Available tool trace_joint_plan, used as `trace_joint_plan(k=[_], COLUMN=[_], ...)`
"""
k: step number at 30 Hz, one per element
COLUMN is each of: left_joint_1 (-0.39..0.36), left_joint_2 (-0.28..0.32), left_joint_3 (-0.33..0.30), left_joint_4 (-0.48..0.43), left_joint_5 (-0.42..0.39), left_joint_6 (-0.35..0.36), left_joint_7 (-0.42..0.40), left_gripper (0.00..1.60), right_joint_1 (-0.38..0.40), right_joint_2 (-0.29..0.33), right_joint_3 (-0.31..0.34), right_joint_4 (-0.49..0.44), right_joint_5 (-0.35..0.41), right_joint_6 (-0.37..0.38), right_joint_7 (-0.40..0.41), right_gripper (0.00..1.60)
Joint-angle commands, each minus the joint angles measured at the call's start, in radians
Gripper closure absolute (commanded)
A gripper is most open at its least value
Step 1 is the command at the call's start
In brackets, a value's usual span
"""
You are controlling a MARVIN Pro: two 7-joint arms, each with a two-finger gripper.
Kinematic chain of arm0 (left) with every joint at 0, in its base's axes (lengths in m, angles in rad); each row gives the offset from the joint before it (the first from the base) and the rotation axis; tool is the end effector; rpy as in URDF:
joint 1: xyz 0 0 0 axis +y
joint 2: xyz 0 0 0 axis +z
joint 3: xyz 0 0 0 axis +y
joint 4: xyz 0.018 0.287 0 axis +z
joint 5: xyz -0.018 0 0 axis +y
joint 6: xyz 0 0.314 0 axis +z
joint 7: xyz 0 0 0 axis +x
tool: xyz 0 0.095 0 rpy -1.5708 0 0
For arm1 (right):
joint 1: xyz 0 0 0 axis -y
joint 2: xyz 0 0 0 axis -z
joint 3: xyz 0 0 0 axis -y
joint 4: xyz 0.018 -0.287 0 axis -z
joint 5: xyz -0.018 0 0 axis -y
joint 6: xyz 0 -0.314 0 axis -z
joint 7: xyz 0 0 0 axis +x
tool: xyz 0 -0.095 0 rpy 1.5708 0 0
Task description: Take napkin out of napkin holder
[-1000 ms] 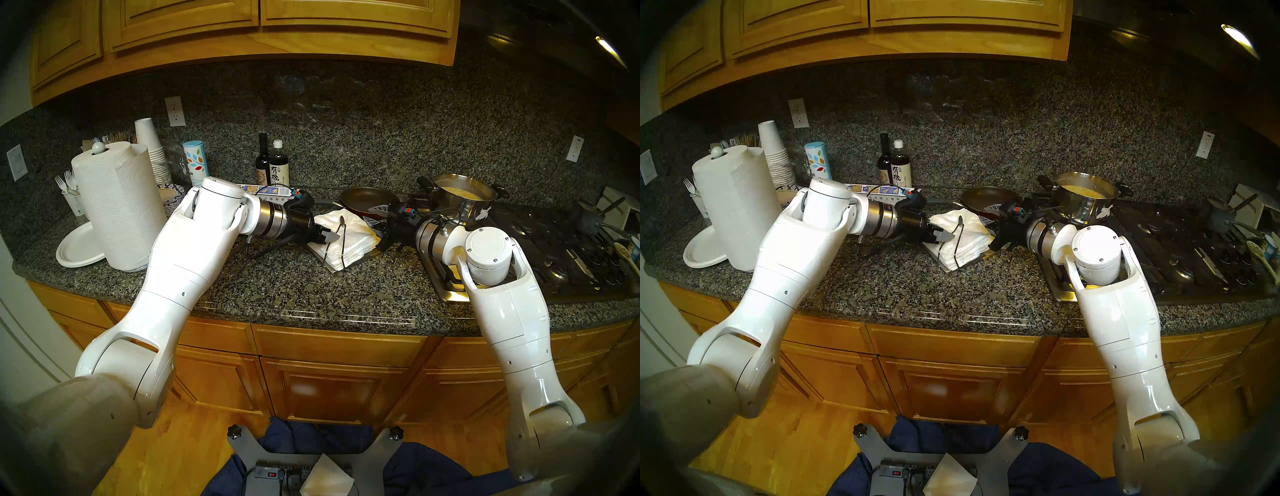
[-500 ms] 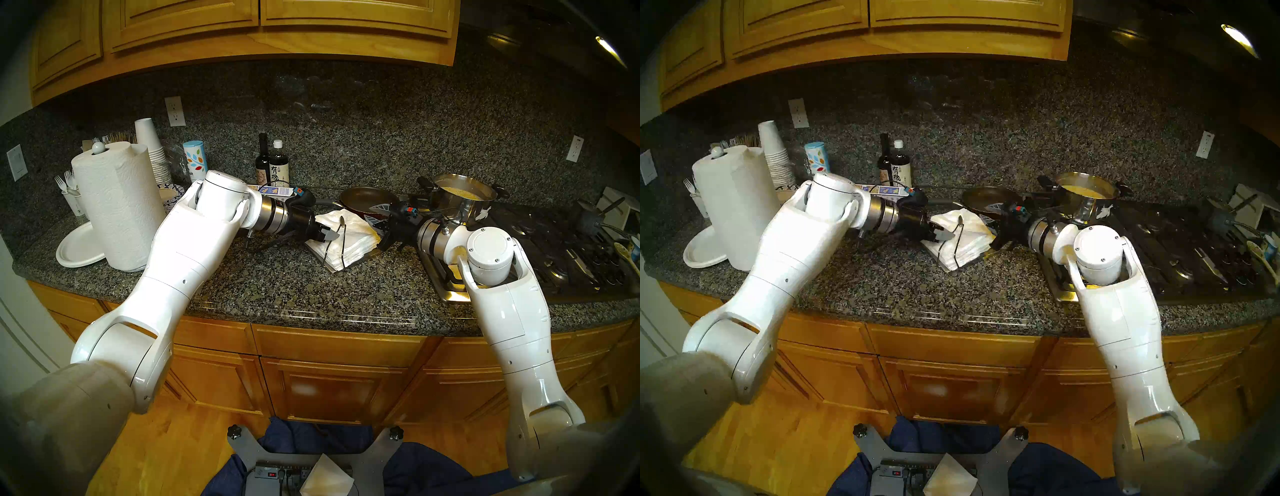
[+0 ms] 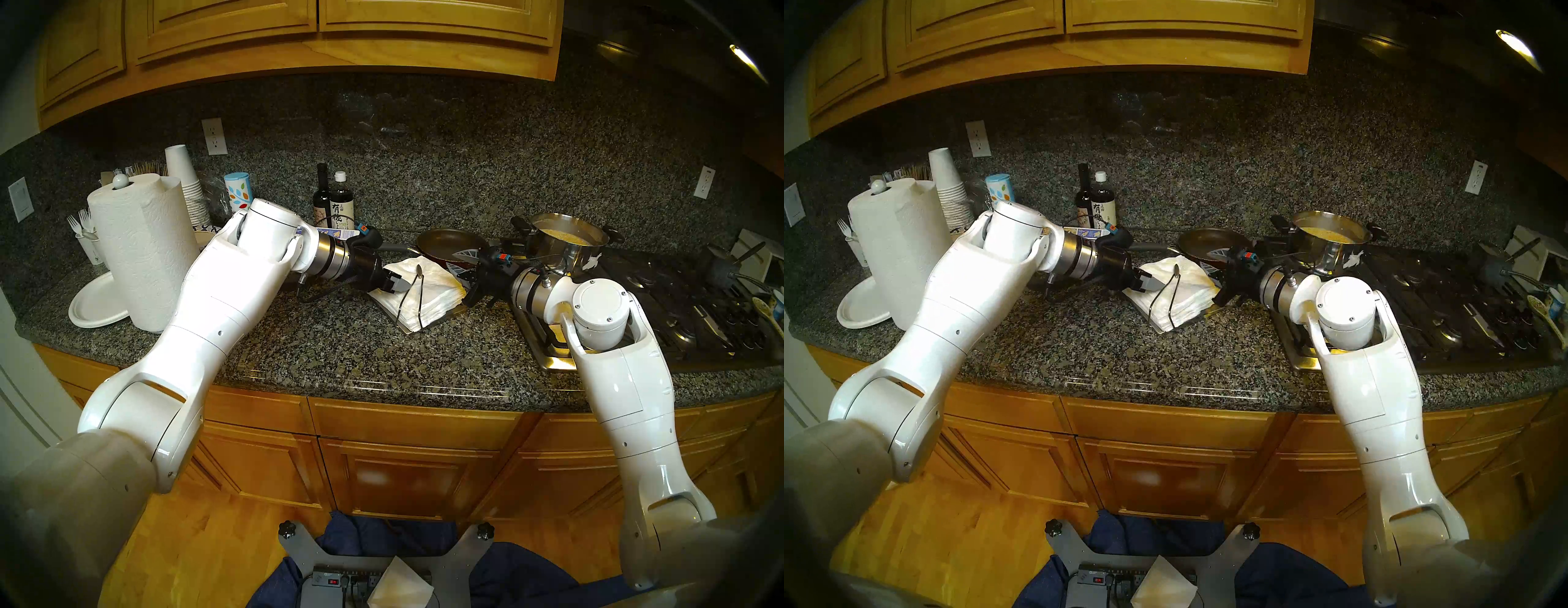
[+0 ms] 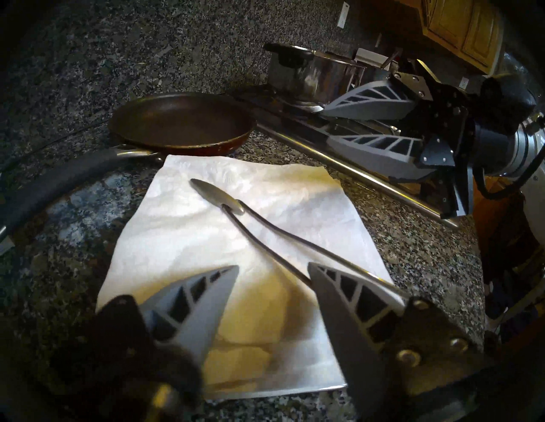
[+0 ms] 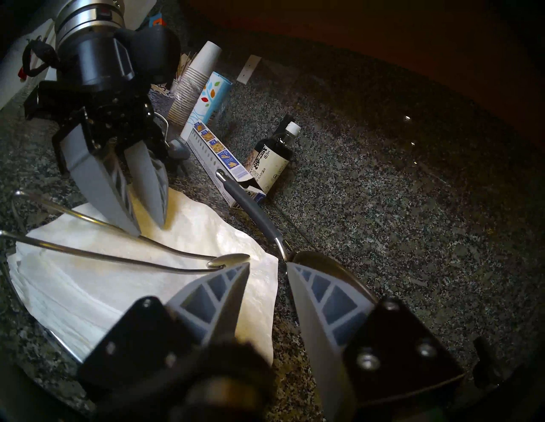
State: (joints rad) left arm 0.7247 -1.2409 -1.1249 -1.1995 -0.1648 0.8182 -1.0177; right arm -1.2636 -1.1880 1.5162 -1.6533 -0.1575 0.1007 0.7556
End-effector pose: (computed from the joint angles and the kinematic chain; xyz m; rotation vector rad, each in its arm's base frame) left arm 0.5441 -0.0607 -0.1363 2.0903 -1.0544 1.0101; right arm 0.4708 -0.0295 -0.1666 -1.8958 -1.3768 -2.0228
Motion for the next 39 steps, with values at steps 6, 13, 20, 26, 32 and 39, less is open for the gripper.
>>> trace_joint_plan(k=[6,13,20,26,32,39], left_joint_1=[-0.071,-0.089,-0.089,-0.095,-0.108,-0.129], left_joint_2=[0.017,0.030,0.046,0.067,0.088,0.104], left_joint_3=[0.020,0.026,0.048,0.086,0.134,0.188], left_joint_4=[-0.018,-0.024,-0.043,-0.044,-0.052,-0.036], left_joint_5=[-0.143,-0.187,-0.276,-0.335,-0.393,-0.429], left_joint_6=[0.049,0.061,0.095,0.115,0.127,0.118], left_joint_7=[-0.078,-0.054,-0.012,0.002,0.037,0.045], left_gripper=[0.69,0.67,0.63,0.61,0.63,0.63], right_joint_1=[0.030,0.030,0.029,0.024,0.016,0.006], right_joint_2=[-0.001,-0.003,-0.006,-0.007,-0.008,-0.008], right_joint_3=[0.018,0.019,0.021,0.025,0.031,0.040], right_joint_4=[-0.011,-0.007,-0.006,-0.007,-0.012,-0.022], right_joint_5=[0.006,0.007,0.007,0.008,0.009,0.012], right_joint_6=[-0.016,-0.022,-0.025,-0.029,-0.033,-0.037], right_joint_7=[-0.009,-0.009,-0.011,-0.014,-0.015,-0.014], right_gripper=[0.80,0.78,0.76,0.77,0.74,0.73])
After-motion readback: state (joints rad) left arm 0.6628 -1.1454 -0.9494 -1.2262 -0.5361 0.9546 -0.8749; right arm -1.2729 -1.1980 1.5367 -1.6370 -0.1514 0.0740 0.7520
